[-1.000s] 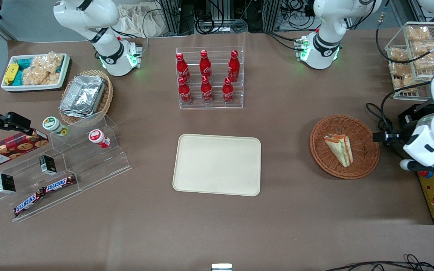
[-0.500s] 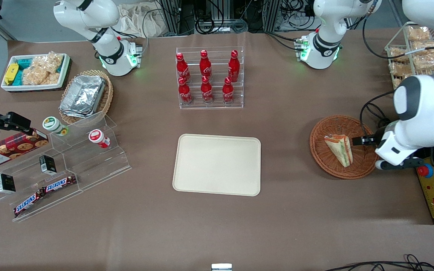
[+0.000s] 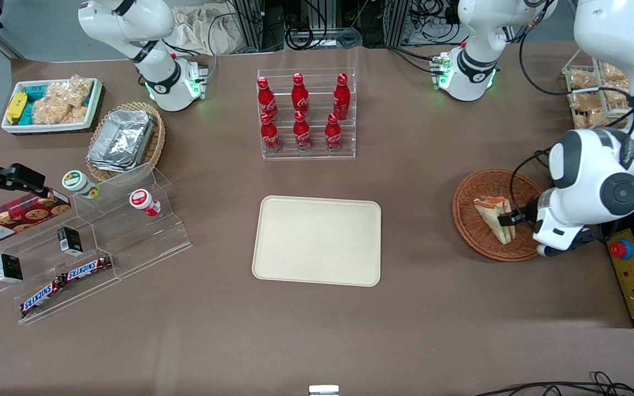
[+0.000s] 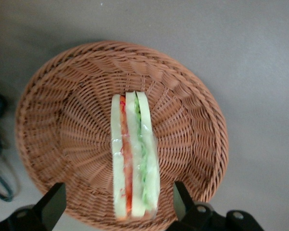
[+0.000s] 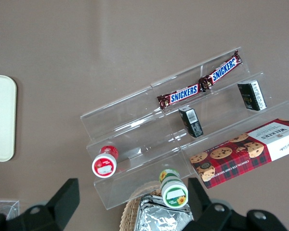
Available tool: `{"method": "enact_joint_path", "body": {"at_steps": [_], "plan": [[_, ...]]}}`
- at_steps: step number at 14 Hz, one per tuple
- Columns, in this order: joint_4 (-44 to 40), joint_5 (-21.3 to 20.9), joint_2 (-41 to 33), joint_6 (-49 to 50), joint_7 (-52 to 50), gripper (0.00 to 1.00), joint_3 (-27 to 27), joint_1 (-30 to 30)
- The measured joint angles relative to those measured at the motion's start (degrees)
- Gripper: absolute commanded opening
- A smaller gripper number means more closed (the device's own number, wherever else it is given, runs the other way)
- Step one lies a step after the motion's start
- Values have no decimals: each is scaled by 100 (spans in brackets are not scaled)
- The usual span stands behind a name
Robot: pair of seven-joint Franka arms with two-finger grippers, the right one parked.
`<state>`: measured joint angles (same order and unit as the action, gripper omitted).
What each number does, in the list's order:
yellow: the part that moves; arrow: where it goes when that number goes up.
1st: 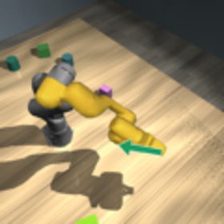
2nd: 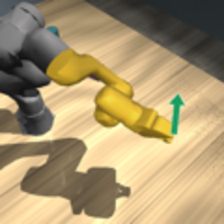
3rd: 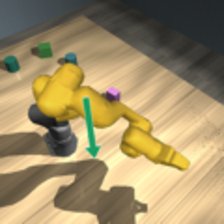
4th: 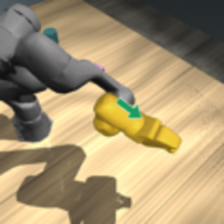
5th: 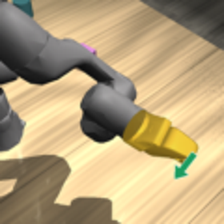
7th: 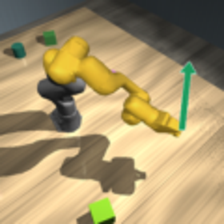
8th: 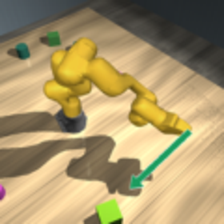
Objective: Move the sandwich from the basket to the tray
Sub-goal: 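Close the left gripper on the sandwich and lift it from the basket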
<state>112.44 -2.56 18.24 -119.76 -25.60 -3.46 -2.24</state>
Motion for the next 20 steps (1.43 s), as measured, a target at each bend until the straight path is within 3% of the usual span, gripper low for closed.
{"method": "enact_joint_path", "body": {"at_steps": [4,9,11,14,15,17,20], "plan": [[295,53,256,-426,-344,98,0,0],[370,63,349,-426,-408,68,0,0],[370,73,368,-427,-414,48,0,0],[366,114,375,-427,-423,7,-1,0],[351,123,372,-425,-423,0,-11,0],[260,126,344,-291,-423,0,-65,0],[-312,128,142,665,-416,0,-190,3]]}}
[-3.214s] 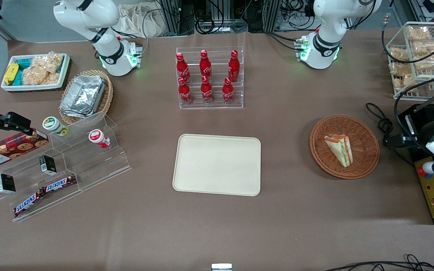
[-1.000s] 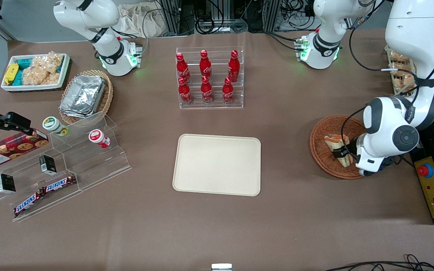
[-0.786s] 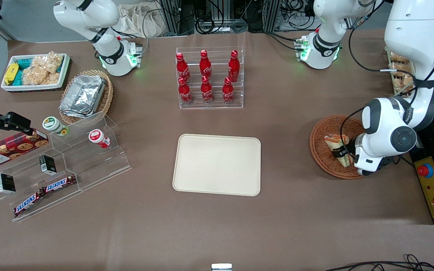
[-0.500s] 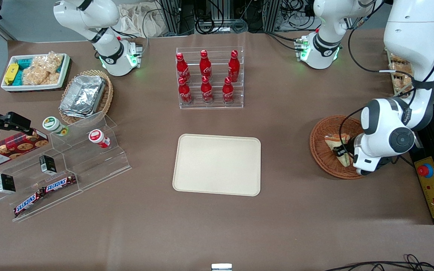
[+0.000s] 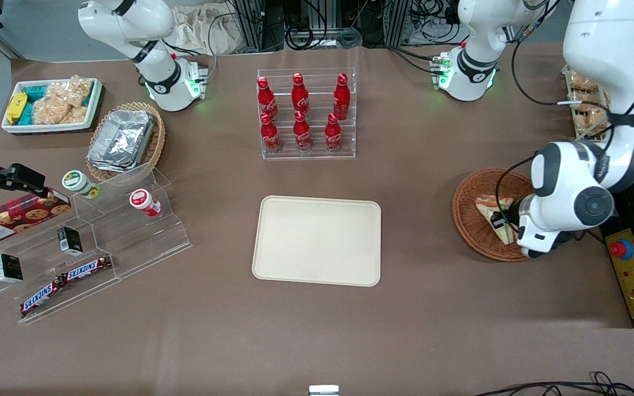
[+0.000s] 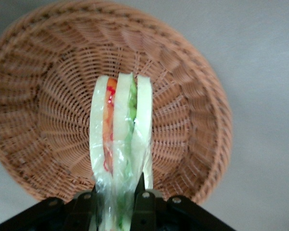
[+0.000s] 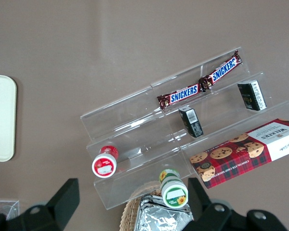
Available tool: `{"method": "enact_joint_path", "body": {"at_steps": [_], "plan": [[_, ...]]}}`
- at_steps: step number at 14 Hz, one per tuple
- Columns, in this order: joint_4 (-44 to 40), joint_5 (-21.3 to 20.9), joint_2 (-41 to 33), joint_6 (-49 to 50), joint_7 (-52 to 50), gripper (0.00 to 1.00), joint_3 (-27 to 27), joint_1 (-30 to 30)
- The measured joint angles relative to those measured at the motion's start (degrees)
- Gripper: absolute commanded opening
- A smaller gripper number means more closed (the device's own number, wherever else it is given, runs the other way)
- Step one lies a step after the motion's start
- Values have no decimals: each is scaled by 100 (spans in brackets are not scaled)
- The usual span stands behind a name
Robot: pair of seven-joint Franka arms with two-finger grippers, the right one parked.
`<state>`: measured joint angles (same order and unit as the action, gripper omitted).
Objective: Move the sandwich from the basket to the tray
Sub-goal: 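Close the left gripper on the sandwich and lift it from the basket, then carry the held sandwich with the left gripper over the beige tray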
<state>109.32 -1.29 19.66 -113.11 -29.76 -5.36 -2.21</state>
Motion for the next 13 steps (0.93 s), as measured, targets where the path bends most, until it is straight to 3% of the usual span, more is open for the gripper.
{"method": "enact_joint_path", "body": {"at_steps": [5,10,13], "plan": [[-1611,2,-495,1877,159,0,-331,10],[-1867,14,-397,1877,614,0,-961,27],[-1867,14,-179,1282,619,0,-1576,54]]}}
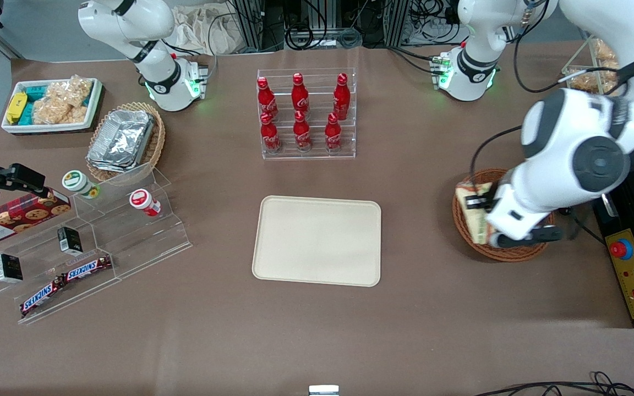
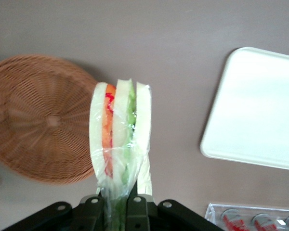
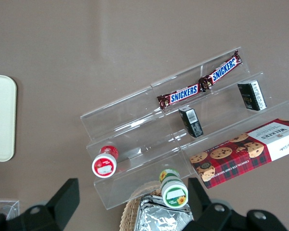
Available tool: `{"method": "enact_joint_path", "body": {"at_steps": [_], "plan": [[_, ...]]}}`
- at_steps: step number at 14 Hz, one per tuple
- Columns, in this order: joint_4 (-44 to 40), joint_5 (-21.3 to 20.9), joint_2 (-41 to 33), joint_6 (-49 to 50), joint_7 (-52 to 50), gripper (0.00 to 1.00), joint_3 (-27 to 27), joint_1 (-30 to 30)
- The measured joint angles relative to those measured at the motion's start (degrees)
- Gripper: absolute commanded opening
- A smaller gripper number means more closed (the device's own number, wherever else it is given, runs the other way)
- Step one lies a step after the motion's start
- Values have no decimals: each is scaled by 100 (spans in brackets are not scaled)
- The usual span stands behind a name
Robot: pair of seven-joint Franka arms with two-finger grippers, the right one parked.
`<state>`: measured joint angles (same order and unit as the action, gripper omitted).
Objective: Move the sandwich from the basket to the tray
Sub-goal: 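Carry the held sandwich with the left gripper over the beige tray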
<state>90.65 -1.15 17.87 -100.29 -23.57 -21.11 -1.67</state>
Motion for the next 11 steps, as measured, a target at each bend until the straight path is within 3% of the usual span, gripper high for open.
{"method": "enact_joint_path", "body": {"at_steps": [5,11], "plan": [[-6,-48,711,-965,-158,0,-272,715],[-439,-502,1900,-1589,-424,0,-260,1373]]}}
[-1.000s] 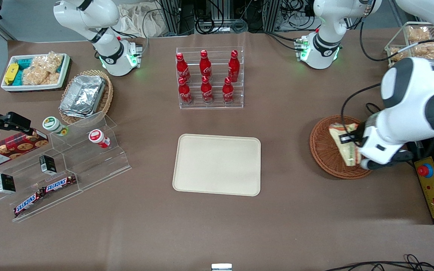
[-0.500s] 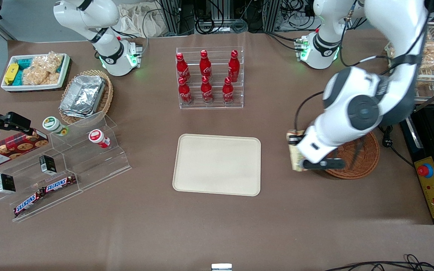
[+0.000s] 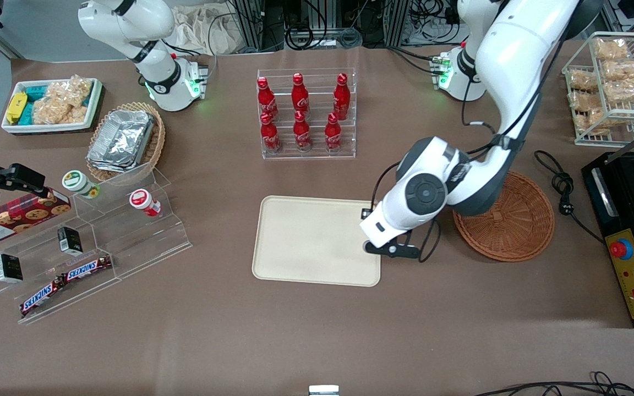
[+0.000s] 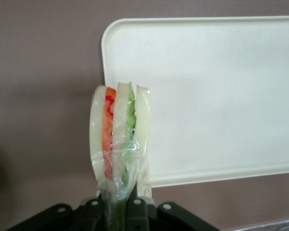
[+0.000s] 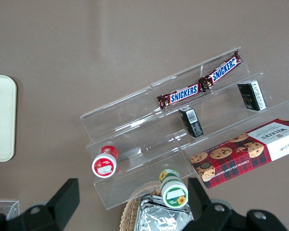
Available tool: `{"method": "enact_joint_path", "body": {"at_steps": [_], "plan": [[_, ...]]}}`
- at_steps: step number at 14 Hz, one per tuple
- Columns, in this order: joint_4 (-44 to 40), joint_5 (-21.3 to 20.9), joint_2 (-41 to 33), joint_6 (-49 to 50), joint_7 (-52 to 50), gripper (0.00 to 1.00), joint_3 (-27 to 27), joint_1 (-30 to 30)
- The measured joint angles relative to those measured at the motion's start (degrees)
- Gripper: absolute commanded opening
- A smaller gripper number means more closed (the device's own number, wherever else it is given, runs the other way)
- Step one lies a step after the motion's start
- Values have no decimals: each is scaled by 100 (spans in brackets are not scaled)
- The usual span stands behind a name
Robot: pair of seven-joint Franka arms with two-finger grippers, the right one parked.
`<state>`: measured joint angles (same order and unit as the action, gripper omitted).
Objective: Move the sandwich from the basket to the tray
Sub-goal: 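Carry the held sandwich with the left gripper over the beige tray, then lower the sandwich onto the tray and open the left gripper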
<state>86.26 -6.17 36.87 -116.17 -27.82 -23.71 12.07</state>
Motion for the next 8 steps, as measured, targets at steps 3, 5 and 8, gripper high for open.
{"method": "enact_joint_path", "body": {"at_steps": [3,5,8], "plan": [[-138,-340,387,-262,-313,0,2,103],[-285,-470,640,-443,-520,0,3,138],[-473,-508,903,-627,-580,8,4,185]]}}
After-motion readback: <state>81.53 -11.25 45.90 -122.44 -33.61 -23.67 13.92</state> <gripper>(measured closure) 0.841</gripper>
